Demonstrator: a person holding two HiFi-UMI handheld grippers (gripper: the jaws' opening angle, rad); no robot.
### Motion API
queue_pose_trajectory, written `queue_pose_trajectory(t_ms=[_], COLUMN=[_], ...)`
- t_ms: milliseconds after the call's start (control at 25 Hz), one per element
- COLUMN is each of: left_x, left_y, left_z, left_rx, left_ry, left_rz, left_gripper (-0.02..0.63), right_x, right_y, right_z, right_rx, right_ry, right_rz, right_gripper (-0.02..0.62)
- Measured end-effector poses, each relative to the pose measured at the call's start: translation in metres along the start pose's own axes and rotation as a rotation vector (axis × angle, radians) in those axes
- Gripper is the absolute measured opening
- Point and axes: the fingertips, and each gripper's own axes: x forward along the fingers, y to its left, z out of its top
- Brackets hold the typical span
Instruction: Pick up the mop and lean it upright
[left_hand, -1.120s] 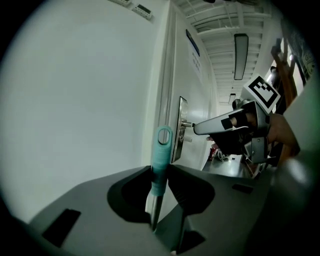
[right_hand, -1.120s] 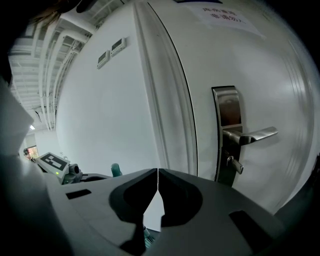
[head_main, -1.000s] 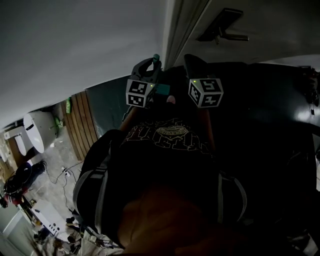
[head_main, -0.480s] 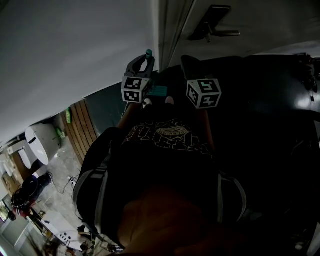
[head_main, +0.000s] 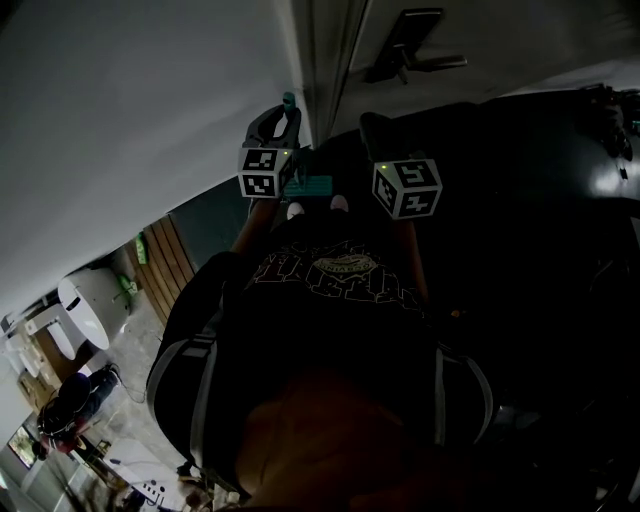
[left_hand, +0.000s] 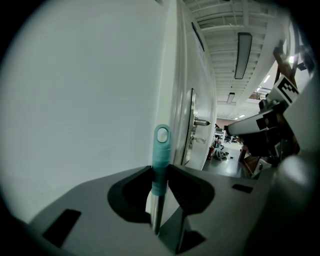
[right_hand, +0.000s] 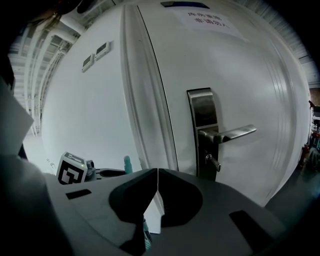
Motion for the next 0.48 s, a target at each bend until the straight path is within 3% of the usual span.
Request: queue_pose_trajectory(t_ms=[480], left_x=[0.024], left_y=[0.004], left_z=[0.005], left_rx=[0.005], left_ry=[0.018], left_rz=[-0.029], left_gripper=[0.146], right_x=[0.006], right_y=[-0.012], right_z=[0.002], right_rx=[0.025], right_ry=[0.002], right_rz=[-0.041], right_gripper=[0.02])
